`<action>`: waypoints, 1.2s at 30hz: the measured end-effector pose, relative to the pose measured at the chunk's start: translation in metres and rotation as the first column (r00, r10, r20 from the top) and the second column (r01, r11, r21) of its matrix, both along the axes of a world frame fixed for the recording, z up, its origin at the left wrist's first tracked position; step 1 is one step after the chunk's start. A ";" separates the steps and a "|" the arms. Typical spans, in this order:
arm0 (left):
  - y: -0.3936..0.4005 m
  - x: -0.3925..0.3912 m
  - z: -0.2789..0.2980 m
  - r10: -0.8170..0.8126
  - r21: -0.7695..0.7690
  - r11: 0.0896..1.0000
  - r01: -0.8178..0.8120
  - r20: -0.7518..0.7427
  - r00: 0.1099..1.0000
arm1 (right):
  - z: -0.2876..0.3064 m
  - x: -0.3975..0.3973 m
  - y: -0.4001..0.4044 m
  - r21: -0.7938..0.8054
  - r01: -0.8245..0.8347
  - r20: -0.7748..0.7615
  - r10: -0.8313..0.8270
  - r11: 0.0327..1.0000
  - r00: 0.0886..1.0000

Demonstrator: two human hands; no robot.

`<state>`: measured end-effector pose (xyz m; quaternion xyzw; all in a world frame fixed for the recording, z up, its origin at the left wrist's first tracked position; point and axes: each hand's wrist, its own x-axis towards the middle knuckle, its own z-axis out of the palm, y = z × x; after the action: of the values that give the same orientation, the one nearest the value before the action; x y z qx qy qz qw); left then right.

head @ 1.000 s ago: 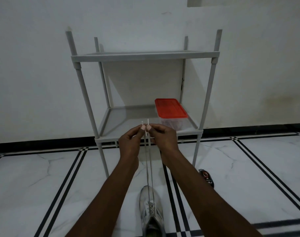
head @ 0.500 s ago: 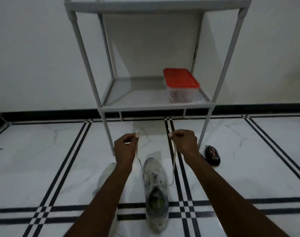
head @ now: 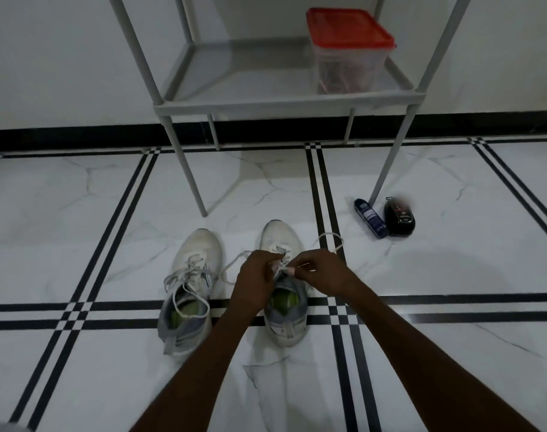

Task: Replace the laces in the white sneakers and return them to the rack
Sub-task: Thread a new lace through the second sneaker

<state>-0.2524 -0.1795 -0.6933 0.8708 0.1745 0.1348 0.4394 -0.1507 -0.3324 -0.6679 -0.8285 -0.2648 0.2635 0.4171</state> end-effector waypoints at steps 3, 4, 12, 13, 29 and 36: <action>0.000 0.002 0.002 0.048 0.029 0.998 -0.048 0.000 0.999 | -0.005 0.002 -0.004 0.007 0.035 0.039 -0.035 0.999 0.999; -0.001 0.002 0.001 0.060 0.037 0.998 -0.059 -0.017 0.998 | -0.006 0.002 -0.005 -0.012 0.039 0.047 -0.038 0.999 0.998; -0.013 0.000 0.001 0.059 0.057 0.997 -0.052 -0.129 0.990 | -0.009 -0.006 -0.004 -0.042 0.060 0.144 -0.054 0.997 0.988; -0.014 -0.001 0.000 0.057 0.053 0.997 -0.051 -0.126 0.990 | -0.010 -0.007 -0.004 -0.043 0.055 0.163 -0.047 0.998 0.986; -0.001 -0.004 -0.012 0.091 -0.021 0.995 -0.093 -0.092 0.992 | -0.013 -0.007 -0.001 -0.118 0.029 0.182 -0.007 0.993 0.983; 0.016 -0.004 -0.002 -0.033 0.226 0.968 0.109 -0.314 0.949 | -0.006 -0.007 -0.013 -0.269 -0.006 0.051 0.021 0.963 0.999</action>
<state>-0.2566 -0.1632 -0.6949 0.9337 0.1914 0.0018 0.3026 -0.1581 -0.3451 -0.6738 -0.8822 -0.2432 0.2778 0.2921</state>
